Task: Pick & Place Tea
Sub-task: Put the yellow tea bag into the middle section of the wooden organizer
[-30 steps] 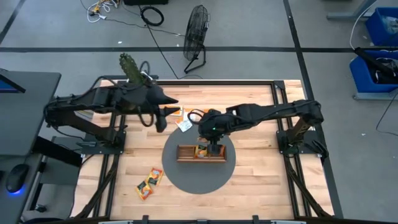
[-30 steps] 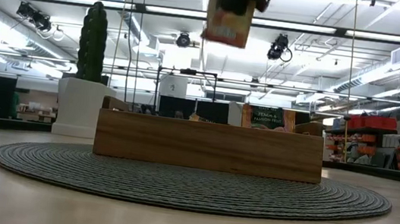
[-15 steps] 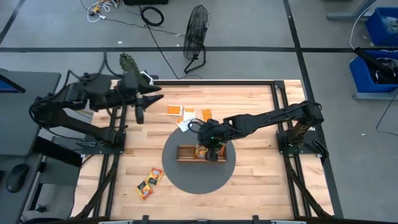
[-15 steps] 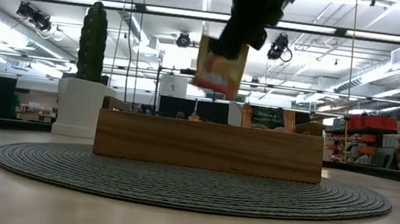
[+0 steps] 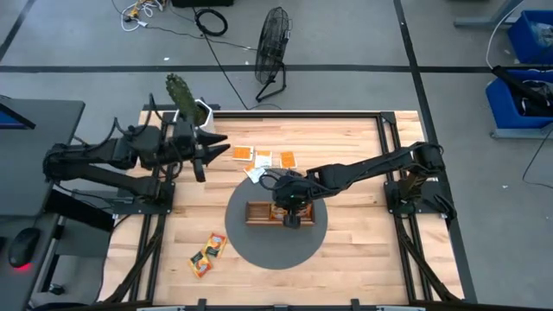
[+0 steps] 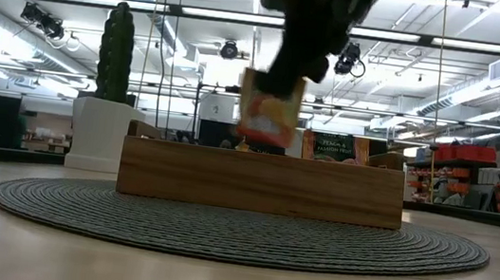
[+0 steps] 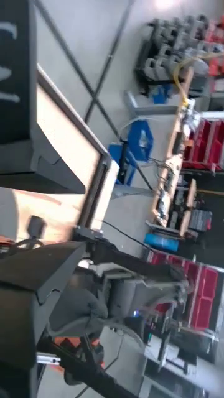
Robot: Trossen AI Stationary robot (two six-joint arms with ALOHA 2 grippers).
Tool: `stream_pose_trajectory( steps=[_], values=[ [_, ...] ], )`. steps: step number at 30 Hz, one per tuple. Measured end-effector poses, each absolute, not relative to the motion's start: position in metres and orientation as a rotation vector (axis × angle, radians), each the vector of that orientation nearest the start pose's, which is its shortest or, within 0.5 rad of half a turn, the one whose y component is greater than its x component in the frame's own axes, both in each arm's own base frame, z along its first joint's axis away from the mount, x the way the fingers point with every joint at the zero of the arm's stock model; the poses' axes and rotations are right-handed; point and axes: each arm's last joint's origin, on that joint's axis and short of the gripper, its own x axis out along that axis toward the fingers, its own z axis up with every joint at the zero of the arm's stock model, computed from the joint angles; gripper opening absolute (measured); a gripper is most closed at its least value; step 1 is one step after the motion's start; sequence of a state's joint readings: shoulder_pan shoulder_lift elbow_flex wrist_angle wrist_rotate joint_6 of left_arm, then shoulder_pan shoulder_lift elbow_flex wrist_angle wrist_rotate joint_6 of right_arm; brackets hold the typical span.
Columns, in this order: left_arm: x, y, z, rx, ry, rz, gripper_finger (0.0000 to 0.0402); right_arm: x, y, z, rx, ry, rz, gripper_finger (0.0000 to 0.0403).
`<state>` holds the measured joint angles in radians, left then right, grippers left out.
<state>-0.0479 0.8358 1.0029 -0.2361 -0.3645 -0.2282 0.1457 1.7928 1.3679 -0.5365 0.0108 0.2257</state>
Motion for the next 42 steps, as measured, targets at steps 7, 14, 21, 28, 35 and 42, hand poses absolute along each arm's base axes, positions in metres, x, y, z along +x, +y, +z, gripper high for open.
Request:
stream_pose_trajectory(
  steps=[7, 14, 21, 28, 35, 42],
  values=[
    [0.159, 0.003, 0.380, -0.262, 0.030, 0.344, 0.0138, 0.384, 0.061, 0.218, 0.083, 1.004, 0.016, 0.0000],
    [0.152, 0.004, 0.384, -0.262, 0.002, 0.365, 0.0138, 0.390, 0.070, 0.196, 0.056, 1.057, 0.047, 0.0000],
    [0.151, 0.004, 0.383, -0.260, 0.008, 0.366, 0.0138, 0.393, 0.074, 0.185, -0.019, 1.061, -0.017, 0.0000],
    [0.151, 0.004, 0.382, -0.258, 0.021, 0.367, 0.0138, 0.393, 0.072, 0.186, -0.074, 1.037, -0.128, 0.0000],
    [0.151, 0.004, 0.382, -0.257, 0.021, 0.367, 0.0138, 0.393, 0.073, 0.186, -0.077, 1.041, -0.105, 0.0002],
    [0.151, 0.004, 0.382, -0.258, 0.021, 0.367, 0.0138, 0.393, 0.073, 0.187, -0.069, 1.042, -0.107, 0.0058]
  ],
)
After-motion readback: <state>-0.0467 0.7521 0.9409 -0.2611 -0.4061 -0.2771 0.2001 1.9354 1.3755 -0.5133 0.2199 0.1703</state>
